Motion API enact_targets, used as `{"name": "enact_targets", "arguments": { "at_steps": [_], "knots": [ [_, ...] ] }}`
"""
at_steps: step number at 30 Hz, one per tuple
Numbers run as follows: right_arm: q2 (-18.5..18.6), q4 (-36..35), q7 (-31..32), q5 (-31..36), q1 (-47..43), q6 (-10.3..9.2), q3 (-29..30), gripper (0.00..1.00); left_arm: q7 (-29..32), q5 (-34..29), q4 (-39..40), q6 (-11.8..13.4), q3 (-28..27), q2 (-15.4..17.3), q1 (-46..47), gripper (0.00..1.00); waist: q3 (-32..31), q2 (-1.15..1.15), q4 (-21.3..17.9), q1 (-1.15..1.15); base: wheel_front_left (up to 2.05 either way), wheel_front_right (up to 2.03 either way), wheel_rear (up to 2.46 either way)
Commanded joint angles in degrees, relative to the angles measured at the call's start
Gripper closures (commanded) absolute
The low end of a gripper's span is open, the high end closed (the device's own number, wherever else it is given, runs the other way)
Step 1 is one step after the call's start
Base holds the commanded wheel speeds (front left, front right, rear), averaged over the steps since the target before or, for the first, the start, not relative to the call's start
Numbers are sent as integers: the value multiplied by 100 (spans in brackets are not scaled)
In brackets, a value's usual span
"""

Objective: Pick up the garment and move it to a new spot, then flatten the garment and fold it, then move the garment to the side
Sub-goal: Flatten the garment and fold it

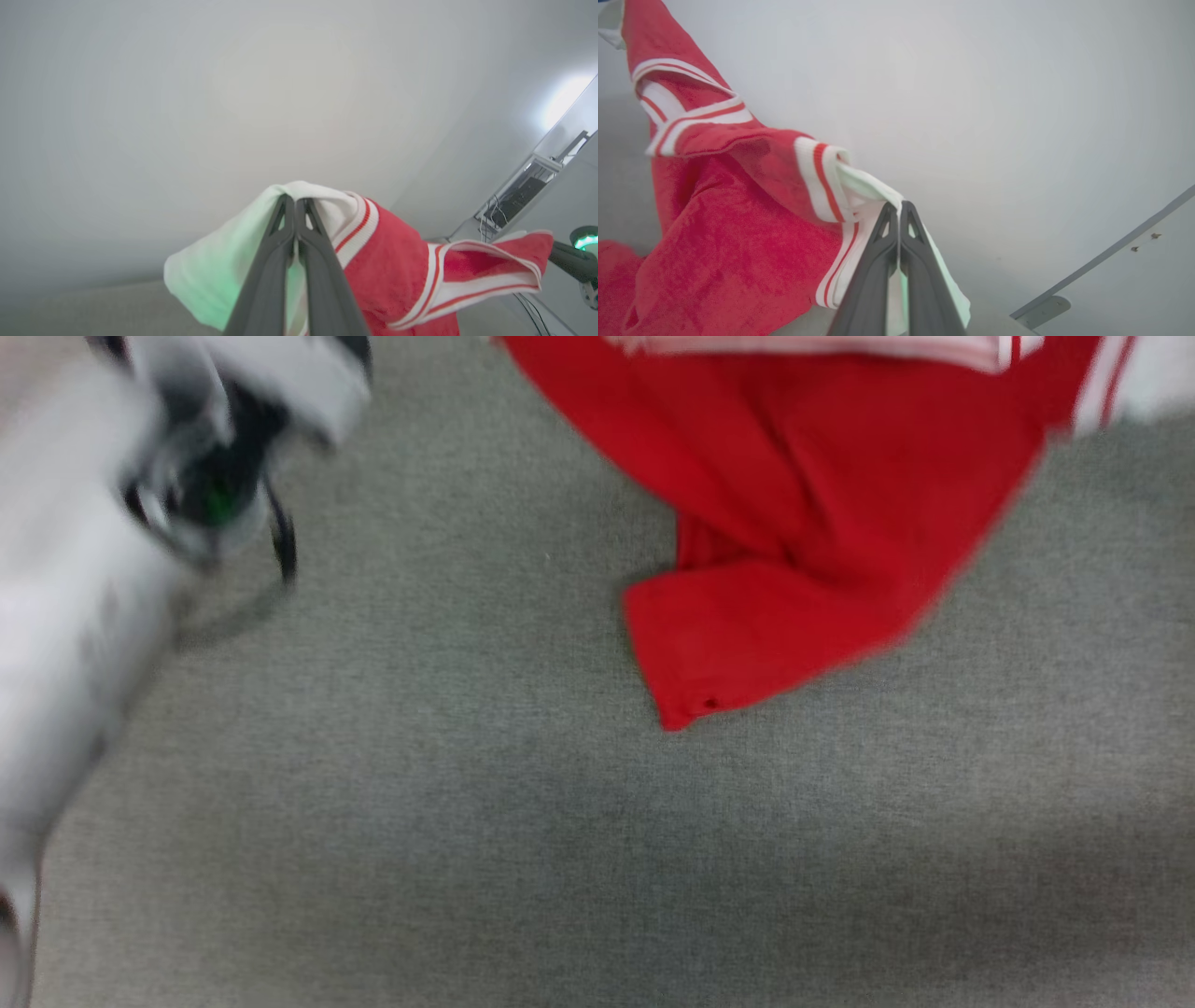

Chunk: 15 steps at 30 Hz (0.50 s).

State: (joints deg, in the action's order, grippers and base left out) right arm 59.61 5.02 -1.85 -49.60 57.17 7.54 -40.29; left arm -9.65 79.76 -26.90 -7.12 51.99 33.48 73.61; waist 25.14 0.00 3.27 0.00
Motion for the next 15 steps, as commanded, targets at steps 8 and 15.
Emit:
{"name": "enact_targets", "arguments": {
  "at_steps": [8, 15],
  "knots": [
    [-1429, 1906, -21, 685, 2929, -10, -88, 100, -516, -317, -1946, 40, -965, -837, 2465, 100, 588, 0, -266, 0, 0, 0, 0],
    [-1912, 2980, -823, 977, 3842, -11, -163, 100, -554, -989, -2025, -27, -2181, -938, 2907, 100, 217, 0, -301, 0, 0, 0, 0]
  ]
}}
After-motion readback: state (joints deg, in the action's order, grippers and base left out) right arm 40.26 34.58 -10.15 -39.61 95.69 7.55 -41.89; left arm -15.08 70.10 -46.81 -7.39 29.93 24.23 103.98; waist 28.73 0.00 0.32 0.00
